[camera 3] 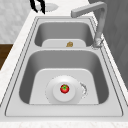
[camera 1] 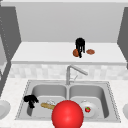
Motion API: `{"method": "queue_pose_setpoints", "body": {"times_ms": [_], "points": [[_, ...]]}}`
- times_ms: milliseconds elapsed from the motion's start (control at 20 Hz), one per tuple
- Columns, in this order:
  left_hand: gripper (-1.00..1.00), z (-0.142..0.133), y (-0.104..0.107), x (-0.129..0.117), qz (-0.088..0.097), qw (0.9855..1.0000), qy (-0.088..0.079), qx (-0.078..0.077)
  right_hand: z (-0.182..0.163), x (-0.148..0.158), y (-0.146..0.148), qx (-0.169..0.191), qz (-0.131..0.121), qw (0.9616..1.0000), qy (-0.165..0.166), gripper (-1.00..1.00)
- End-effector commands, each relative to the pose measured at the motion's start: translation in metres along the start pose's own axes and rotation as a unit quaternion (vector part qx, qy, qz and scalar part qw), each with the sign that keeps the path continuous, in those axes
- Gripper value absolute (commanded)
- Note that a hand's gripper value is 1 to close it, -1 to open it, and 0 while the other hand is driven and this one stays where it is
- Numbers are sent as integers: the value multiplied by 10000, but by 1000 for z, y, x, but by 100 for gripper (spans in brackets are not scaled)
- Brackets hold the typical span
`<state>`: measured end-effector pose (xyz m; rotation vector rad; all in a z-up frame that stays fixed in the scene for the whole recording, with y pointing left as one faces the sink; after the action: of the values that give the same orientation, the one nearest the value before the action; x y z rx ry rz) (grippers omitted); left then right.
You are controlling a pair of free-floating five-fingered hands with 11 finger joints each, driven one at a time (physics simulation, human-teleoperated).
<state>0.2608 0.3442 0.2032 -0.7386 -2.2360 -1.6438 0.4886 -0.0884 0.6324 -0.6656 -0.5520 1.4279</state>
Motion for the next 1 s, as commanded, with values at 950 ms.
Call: {"method": "queue_pose_setpoints", "body": {"times_ms": [950], "points": [[0,0,0,0,0,10000,0,0,46,-48,-45,-643,-105,9978,-144,-100]]}}
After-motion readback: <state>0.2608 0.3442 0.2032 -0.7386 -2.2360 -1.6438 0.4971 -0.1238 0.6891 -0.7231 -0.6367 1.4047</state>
